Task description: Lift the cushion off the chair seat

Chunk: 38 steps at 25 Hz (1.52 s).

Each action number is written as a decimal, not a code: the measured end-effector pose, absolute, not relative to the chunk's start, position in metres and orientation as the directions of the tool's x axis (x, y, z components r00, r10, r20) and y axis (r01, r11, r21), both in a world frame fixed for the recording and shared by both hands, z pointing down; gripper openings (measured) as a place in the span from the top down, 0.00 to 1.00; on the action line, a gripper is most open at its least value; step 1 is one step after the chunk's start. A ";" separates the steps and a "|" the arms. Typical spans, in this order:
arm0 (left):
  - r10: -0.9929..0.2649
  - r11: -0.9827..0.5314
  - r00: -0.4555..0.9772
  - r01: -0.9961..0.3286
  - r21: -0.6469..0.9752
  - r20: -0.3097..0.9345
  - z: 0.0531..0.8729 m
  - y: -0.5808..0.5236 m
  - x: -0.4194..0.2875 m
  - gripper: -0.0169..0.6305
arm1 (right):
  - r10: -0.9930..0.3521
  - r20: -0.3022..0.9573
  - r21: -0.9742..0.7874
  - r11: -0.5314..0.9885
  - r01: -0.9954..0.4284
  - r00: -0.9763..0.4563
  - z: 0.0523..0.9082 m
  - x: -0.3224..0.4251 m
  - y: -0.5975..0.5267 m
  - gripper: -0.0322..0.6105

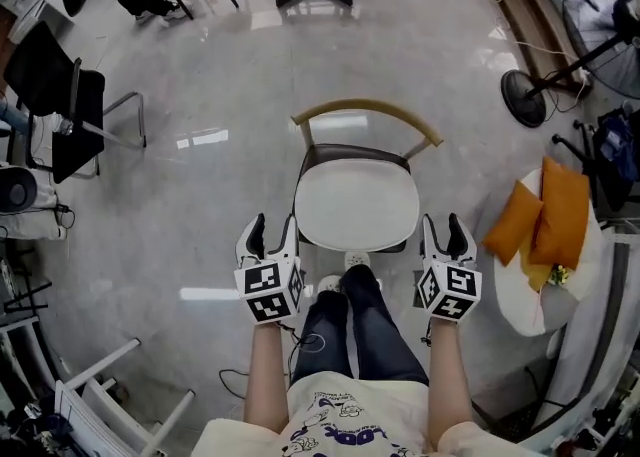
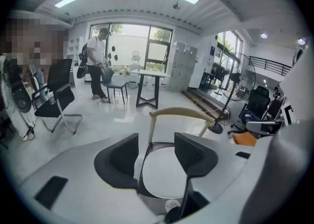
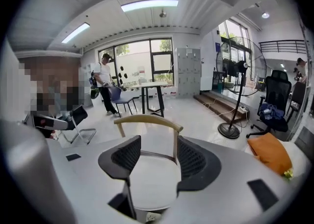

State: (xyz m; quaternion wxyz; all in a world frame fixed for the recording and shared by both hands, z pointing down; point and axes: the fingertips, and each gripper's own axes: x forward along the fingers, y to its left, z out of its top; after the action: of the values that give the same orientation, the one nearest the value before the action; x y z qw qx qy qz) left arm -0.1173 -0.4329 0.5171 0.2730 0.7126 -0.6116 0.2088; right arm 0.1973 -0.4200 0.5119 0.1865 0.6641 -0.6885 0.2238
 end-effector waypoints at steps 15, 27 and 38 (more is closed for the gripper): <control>-0.555 -0.084 0.123 -0.992 0.092 0.823 0.771 -0.485 -0.089 0.61 | -0.611 0.785 -0.052 0.094 -0.994 -0.099 0.774 0.240 -0.478 0.57; -0.435 -0.061 0.148 -0.989 0.135 0.888 0.906 -0.499 -0.070 0.61 | -0.540 0.837 -0.043 0.101 -0.994 -0.091 0.895 0.262 -0.499 0.57; -0.387 -0.039 0.146 -0.989 0.142 0.910 0.990 -0.512 -0.075 0.57 | -0.483 0.871 -0.029 0.123 -0.992 -0.085 0.983 0.278 -0.512 0.57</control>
State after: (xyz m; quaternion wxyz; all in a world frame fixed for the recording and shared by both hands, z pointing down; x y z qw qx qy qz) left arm -0.0752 -0.5123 0.9903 0.4238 0.6272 -0.5485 0.3552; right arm 0.2785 -0.5125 0.9827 0.3699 0.5661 -0.6515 0.3438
